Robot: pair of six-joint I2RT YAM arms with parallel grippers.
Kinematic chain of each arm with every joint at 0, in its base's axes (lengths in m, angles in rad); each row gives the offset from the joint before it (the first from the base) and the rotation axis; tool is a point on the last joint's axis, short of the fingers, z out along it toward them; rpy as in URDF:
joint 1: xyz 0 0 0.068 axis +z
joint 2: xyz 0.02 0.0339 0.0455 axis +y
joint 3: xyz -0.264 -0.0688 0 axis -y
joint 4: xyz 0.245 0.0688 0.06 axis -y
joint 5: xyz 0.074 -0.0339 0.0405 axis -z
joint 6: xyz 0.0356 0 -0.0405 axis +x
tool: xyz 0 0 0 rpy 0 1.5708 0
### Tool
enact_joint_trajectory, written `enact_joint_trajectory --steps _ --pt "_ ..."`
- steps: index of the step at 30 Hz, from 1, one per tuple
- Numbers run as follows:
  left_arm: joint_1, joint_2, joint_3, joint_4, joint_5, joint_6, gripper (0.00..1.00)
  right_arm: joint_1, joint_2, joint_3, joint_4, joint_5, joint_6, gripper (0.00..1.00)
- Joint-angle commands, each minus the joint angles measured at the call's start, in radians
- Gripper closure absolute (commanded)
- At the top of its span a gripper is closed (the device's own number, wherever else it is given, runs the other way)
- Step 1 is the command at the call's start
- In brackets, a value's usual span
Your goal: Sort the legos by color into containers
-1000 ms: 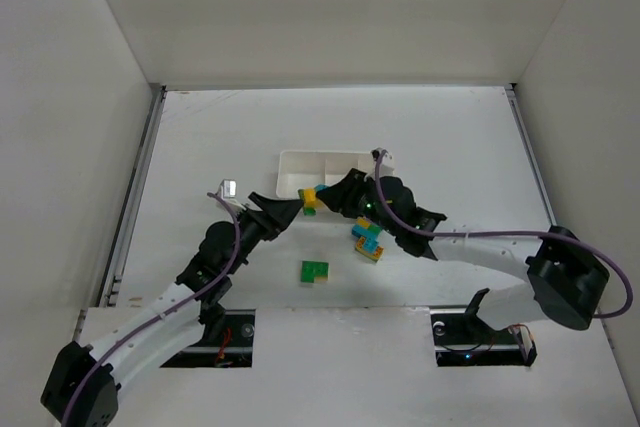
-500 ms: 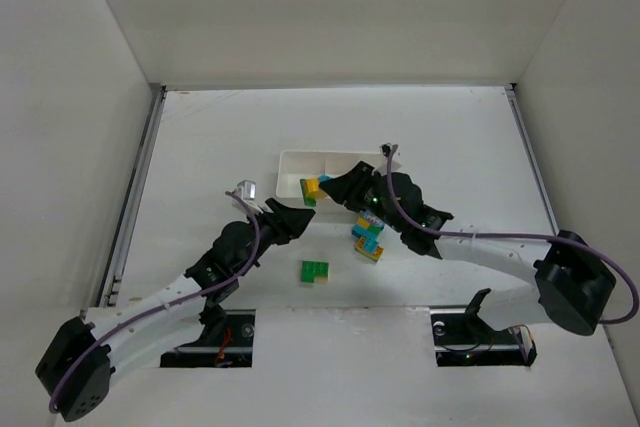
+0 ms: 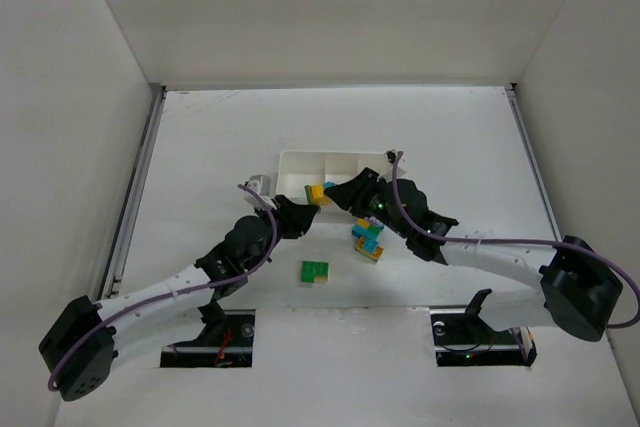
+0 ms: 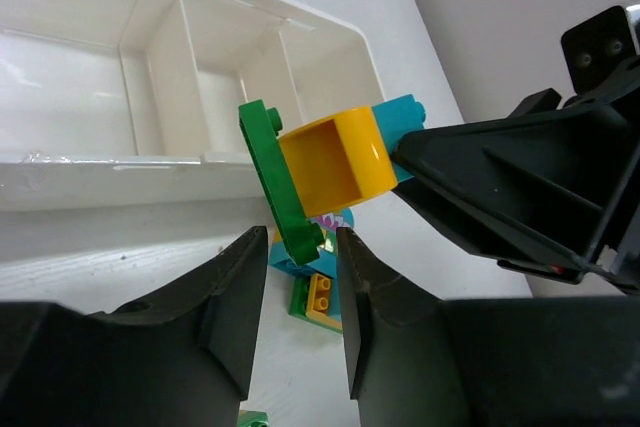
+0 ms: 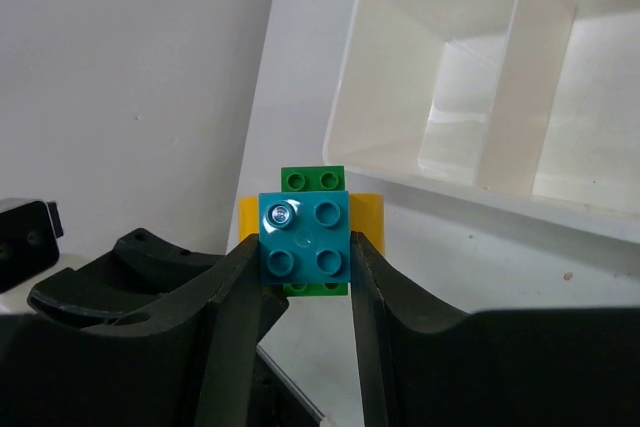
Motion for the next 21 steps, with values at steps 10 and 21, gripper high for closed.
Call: enact_joint_trajectory --steps 10,21 --pt "-0.035 0.072 0.088 0.072 -0.025 0.093 0.81 -0.016 -0.061 -0.006 0.068 -0.031 0.021 0.74" --pt "-0.012 0.026 0.068 0.020 -0.039 0.124 0.94 -0.064 -0.130 -0.038 0.049 -0.048 0.018 0.74"
